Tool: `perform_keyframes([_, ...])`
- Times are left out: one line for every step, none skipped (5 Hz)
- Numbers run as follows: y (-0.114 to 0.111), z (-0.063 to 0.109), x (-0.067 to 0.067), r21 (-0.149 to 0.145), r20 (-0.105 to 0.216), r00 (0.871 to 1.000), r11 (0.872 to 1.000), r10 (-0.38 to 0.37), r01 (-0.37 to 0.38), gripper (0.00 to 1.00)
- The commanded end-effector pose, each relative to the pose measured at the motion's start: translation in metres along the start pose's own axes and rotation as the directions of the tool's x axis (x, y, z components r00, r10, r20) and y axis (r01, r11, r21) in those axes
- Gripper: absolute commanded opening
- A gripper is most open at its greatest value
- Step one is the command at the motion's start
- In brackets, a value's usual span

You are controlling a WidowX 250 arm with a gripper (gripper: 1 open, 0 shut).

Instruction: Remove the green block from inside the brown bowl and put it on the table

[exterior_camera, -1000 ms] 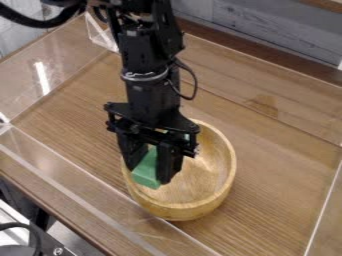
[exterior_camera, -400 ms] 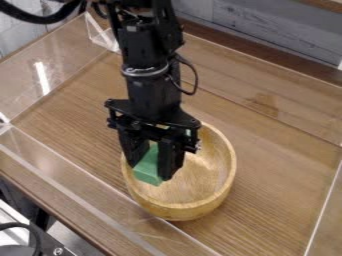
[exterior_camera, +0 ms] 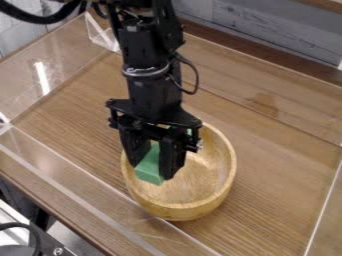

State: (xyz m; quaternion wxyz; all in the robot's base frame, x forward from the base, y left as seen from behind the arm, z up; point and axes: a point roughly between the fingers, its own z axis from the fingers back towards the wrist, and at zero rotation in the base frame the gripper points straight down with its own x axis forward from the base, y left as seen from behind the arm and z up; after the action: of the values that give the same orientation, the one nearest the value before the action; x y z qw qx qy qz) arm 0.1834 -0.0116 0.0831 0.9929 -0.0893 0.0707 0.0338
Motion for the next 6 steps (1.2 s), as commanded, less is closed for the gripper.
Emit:
perform_keyframes([0.0003, 0.0106, 0.0082, -0.003, 0.058, 0.998, 1.000, 0.000, 0.000, 0.00])
perform_keyframes([0.0002, 0.0101, 0.0086, -0.007, 0.059, 0.998, 1.000, 0.001, -0.001, 0.00])
perform_keyframes([0.0001, 0.0093, 0.0090, -0.010, 0.060, 0.998, 1.000, 0.001, 0.000, 0.00])
perform_keyframes([-0.0002, 0.0080, 0.0094, -0.014, 0.060, 0.998, 1.000, 0.001, 0.000, 0.00])
perform_keyframes([-0.0007, 0.0066, 0.0096, -0.017, 0.061, 0.998, 1.000, 0.000, 0.001, 0.00])
perform_keyframes([-0.0011, 0.0050, 0.0098, -0.019, 0.062, 0.998, 1.000, -0.001, 0.002, 0.00])
